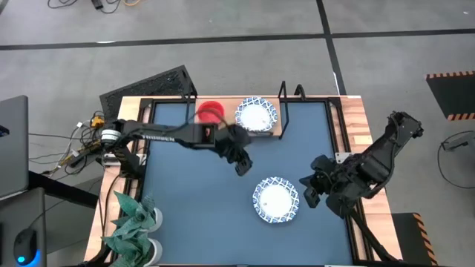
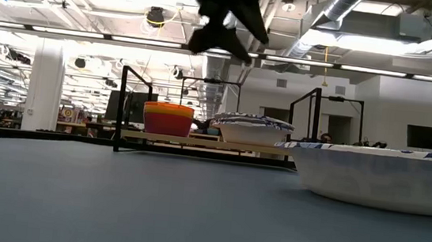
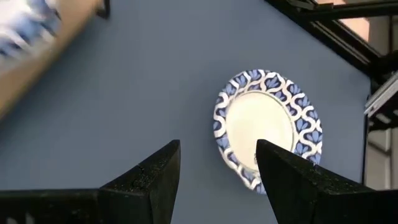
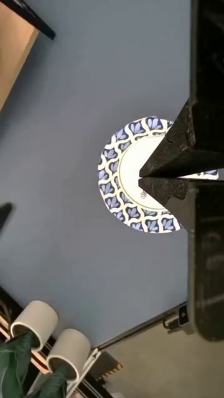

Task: Place and stack bowls onto a shelf
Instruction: Stack the blue patterned paper bowl into the blue patterned paper bowl on the shelf, then return to Home Position

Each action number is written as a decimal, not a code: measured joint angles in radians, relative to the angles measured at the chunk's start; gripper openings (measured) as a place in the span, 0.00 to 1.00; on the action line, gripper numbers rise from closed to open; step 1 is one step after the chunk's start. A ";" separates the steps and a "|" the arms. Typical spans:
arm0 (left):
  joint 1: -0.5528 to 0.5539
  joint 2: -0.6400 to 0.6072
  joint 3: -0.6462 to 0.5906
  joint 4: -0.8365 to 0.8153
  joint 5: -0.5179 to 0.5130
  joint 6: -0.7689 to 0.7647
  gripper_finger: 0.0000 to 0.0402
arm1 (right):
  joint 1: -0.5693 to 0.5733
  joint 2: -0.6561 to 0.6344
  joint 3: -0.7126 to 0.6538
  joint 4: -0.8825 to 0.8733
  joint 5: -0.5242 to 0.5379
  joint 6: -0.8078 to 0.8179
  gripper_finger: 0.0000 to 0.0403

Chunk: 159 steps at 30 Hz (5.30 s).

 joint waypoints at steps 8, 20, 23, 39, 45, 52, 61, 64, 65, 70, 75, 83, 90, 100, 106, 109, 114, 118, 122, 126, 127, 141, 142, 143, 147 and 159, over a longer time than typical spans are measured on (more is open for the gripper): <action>-0.050 0.008 -0.265 0.300 -0.083 -0.169 0.48 | 0.012 0.010 -0.004 0.008 0.003 0.028 0.08; -0.119 0.160 -0.311 0.487 -0.063 -0.285 0.48 | 0.012 0.011 -0.010 0.025 0.002 0.031 0.08; -0.117 0.195 -0.310 0.520 -0.032 -0.321 0.48 | 0.014 0.011 -0.010 0.030 0.002 0.033 0.08; -0.114 0.345 -0.307 0.781 0.163 -0.458 0.45 | 0.016 0.011 -0.010 0.037 0.001 0.034 0.08; -0.112 0.335 -0.308 0.791 0.185 -0.470 0.21 | 0.016 0.011 -0.010 0.036 0.001 0.029 0.08; -0.110 0.273 -0.309 0.792 0.207 -0.532 0.02 | 0.016 0.011 -0.010 0.033 0.000 0.028 0.08; -0.049 0.090 -0.309 0.657 0.131 -0.574 0.00 | 0.016 0.011 -0.010 0.003 0.001 0.027 0.08; -0.005 0.012 -0.309 0.587 0.032 -0.550 0.00 | 0.016 0.011 -0.010 -0.004 0.001 0.027 0.08; 0.011 -0.013 -0.309 0.570 -0.010 -0.546 0.00 | 0.016 0.011 -0.010 -0.006 0.001 0.027 0.08; 0.107 -0.099 -0.309 0.523 -0.169 -0.581 0.00 | 0.003 0.011 -0.010 -0.018 0.001 0.026 0.08; 0.182 -0.135 -0.307 0.518 -0.266 -0.669 0.00 | -0.010 0.011 -0.010 -0.034 0.002 0.025 0.08; 0.241 -0.135 -0.309 0.464 -0.455 -0.751 0.00 | -0.022 0.011 -0.010 -0.047 0.002 0.018 0.08; 0.281 -0.123 -0.309 0.464 -0.414 -0.795 0.00 | -0.021 0.011 -0.010 -0.067 0.004 0.000 0.08; 0.275 -0.077 -0.306 0.421 -0.424 -0.834 0.00 | -0.021 0.010 -0.010 -0.096 0.006 -0.001 0.08; 0.275 -0.008 -0.219 0.405 -0.380 -0.819 0.00 | -0.021 0.010 -0.010 -0.103 0.006 -0.001 0.08; 0.275 -0.003 -0.208 0.396 -0.392 -0.818 0.00 | -0.021 0.010 -0.010 -0.107 0.006 -0.001 0.08; 0.278 0.010 -0.207 0.367 -0.361 -0.847 0.00 | -0.021 0.010 -0.010 -0.119 0.006 -0.001 0.08; 0.278 0.026 -0.208 0.360 -0.334 -0.852 0.00 | -0.021 0.010 -0.010 -0.122 0.006 -0.001 0.08; 0.278 0.026 -0.208 0.365 -0.344 -0.844 0.01 | -0.021 0.010 -0.010 -0.126 0.006 -0.002 0.08; 0.278 0.026 -0.208 0.368 -0.346 -0.837 0.06 | -0.021 0.010 -0.010 -0.139 0.006 -0.001 0.08; 0.278 0.026 -0.208 0.368 -0.347 -0.836 0.08 | -0.021 0.010 -0.010 -0.141 0.006 -0.001 0.08; 0.298 0.011 -0.208 0.431 -0.291 -0.653 0.33 | -0.021 0.010 -0.010 -0.143 0.005 -0.001 0.08; 0.305 0.001 -0.206 0.434 -0.263 -0.627 0.35 | -0.021 0.010 -0.010 -0.143 0.005 -0.001 0.08; 0.313 -0.007 -0.200 0.430 -0.236 -0.608 0.36 | -0.021 0.010 -0.010 -0.143 0.005 -0.001 0.08; 0.336 -0.034 -0.192 0.409 -0.164 -0.578 0.41 | -0.021 0.010 -0.010 -0.143 0.006 -0.001 0.08; 0.330 -0.113 -0.191 0.427 0.000 -0.512 0.43 | -0.021 0.010 -0.010 -0.138 0.134 -0.025 0.08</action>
